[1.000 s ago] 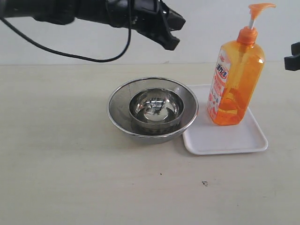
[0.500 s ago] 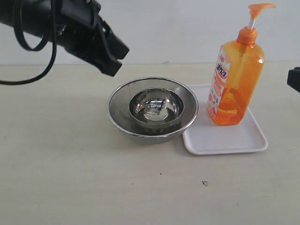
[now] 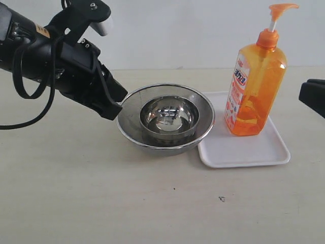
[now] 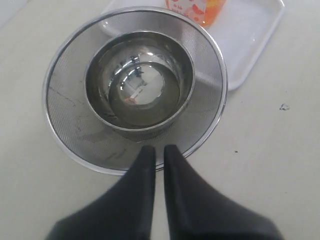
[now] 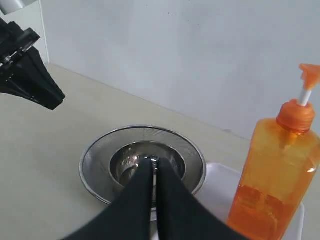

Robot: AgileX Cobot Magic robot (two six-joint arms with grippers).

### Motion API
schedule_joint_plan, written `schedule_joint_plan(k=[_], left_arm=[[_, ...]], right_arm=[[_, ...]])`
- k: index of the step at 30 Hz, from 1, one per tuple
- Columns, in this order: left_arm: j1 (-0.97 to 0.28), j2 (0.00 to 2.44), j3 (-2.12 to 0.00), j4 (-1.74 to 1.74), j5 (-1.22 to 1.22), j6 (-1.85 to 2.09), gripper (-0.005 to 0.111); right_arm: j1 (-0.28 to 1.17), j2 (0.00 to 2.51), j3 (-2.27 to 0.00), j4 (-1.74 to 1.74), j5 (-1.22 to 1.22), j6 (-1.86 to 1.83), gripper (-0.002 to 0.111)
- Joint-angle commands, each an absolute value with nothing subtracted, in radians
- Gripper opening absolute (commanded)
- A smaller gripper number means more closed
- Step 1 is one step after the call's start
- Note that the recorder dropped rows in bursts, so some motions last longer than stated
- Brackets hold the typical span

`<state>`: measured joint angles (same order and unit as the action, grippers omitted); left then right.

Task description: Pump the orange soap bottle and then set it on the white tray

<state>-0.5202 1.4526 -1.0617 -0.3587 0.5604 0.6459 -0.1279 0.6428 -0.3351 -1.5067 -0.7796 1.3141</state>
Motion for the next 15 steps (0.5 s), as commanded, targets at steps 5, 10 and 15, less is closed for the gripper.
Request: schedule_joint_plan(k=[5, 10, 15], left_arm=[[-0.520, 1.444, -1.058, -0.357, 0.546, 0.635, 0.005], [-0.520, 1.444, -1.058, -0.357, 0.546, 0.635, 0.005], [-0.520, 1.444, -1.058, -0.357, 0.546, 0.635, 0.005]], right_arm=[[-0.131, 0.638, -0.330, -1.503, -0.781, 1.320, 0.000], [-0.131, 0.638, -0.330, -1.503, -0.781, 1.320, 0.000], [-0.131, 0.638, -0.321, -1.406, -0.764, 1.310, 0.000]])
